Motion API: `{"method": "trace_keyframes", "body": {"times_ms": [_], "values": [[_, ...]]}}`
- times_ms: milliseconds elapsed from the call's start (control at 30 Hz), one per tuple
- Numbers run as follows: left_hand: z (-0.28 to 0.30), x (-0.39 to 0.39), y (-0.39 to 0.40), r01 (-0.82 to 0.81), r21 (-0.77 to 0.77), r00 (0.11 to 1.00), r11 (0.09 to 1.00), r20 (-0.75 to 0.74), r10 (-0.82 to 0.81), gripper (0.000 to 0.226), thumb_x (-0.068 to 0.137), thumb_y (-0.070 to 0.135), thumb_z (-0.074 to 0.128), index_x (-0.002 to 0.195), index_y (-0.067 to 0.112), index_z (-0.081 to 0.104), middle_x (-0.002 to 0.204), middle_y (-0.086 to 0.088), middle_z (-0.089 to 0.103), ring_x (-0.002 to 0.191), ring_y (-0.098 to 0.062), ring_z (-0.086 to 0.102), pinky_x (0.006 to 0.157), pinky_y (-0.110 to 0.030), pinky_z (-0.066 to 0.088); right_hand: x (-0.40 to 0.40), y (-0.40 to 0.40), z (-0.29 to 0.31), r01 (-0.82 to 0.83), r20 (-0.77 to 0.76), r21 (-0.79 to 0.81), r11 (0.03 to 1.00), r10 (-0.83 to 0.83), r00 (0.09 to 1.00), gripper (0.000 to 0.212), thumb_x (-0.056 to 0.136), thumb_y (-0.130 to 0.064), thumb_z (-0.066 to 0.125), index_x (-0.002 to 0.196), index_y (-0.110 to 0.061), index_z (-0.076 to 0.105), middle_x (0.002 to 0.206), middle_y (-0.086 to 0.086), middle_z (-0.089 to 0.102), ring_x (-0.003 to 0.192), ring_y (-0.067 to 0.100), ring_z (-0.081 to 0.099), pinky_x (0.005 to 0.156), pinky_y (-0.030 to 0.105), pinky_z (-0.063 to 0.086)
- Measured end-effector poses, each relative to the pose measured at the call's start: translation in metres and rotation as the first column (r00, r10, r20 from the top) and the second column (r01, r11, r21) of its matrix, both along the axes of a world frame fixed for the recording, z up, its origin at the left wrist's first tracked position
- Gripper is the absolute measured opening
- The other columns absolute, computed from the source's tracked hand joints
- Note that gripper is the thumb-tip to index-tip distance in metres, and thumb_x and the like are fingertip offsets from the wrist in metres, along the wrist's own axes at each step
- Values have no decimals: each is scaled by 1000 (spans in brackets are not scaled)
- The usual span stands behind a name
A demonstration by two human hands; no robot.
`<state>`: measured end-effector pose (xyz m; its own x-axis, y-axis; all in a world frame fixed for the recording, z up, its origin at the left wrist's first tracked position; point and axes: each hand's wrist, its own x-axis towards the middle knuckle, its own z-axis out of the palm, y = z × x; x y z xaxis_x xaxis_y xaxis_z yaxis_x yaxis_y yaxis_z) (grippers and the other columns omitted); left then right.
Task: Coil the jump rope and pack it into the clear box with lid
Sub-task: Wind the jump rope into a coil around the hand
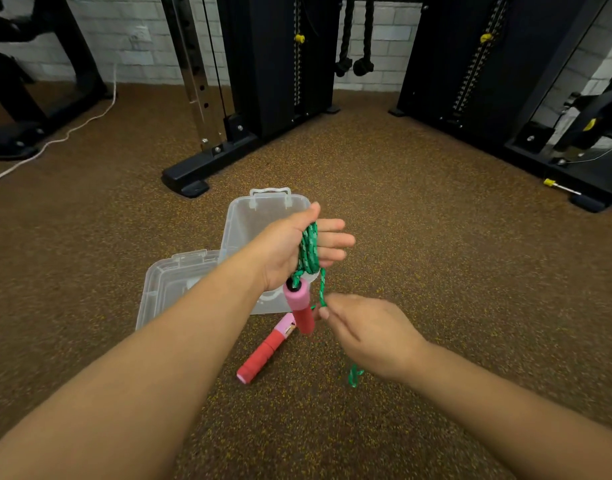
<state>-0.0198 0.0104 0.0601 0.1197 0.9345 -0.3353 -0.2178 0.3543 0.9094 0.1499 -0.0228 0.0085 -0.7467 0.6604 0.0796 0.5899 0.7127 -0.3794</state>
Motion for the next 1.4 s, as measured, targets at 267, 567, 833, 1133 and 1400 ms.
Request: {"method": "trace_keyframes", "body": {"times_ms": [267,567,833,1133,1400], "values": [[-3,4,-5,154,-102,972,983,-165,-169,79,91,65,12,117,4,54,94,-15,69,85,-24,66,77,-32,50,-2,5,45,-142,-247,-48,989,126,961,31,93,-51,27,85,-37,53,83,-11,62,87,15,63,77,40,52],[2,4,-16,601,-190,784,777,-48,-618,81,90,62,18,106,-2,64,55,-8,66,48,-18,63,56,-26,52,22,53,43,101,-292,-50,994,-111,950,25,94,-47,31,86,-36,53,81,-16,61,79,7,59,72,42,51],[12,1,-19,506,-56,863,861,19,-505,37,90,42,40,68,18,57,37,8,40,34,-9,41,49,-22,41,5,38,10,-39,-523,-703,710,-480,704,36,101,-34,37,76,-14,52,54,-6,35,43,4,29,42,19,27],[13,-1,-12,304,-28,951,952,76,-301,42,97,45,31,62,22,39,33,10,29,32,-7,31,48,-23,38,4,37,15,-388,-413,-897,210,-710,571,18,86,-34,48,78,-19,54,47,-8,31,39,6,27,40,18,24],[14,0,-9,217,-6,973,976,78,-216,41,97,44,32,62,22,39,34,10,28,32,-7,31,48,-23,39,20,38,2,-324,-406,-912,250,-653,639,23,91,-34,44,76,-18,52,48,-6,30,41,8,26,45,22,26]]}}
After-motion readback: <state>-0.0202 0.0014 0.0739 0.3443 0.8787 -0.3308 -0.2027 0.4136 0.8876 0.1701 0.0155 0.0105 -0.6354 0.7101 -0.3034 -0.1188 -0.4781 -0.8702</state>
